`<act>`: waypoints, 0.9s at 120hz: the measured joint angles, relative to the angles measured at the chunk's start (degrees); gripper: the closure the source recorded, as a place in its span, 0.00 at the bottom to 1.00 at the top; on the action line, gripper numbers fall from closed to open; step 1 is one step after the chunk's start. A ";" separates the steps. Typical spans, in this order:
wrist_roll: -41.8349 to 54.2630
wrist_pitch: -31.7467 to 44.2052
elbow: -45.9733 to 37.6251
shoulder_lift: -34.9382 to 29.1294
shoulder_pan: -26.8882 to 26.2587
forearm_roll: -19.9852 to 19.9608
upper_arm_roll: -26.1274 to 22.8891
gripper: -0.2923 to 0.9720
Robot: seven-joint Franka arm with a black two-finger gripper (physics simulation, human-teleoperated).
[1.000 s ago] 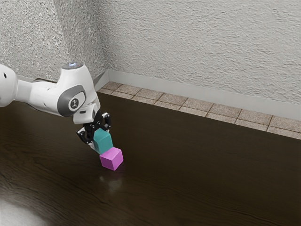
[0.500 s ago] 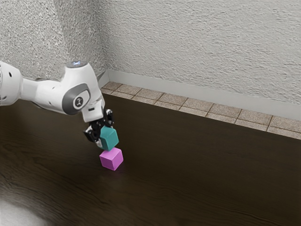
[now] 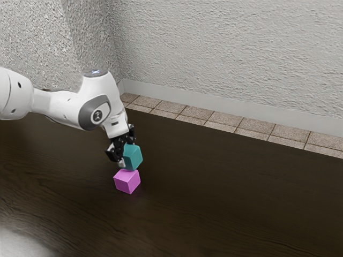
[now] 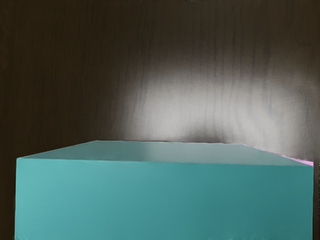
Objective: Pick up the blue block with one arm, and put the blue block on the pink block with one arm
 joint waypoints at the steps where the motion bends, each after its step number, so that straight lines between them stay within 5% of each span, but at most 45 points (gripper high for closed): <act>1: -0.14 0.00 0.00 0.02 -0.01 0.01 0.00 0.46; 108: -2.46 1.54 -7.14 -4.54 0.65 1.64 -0.28 0.46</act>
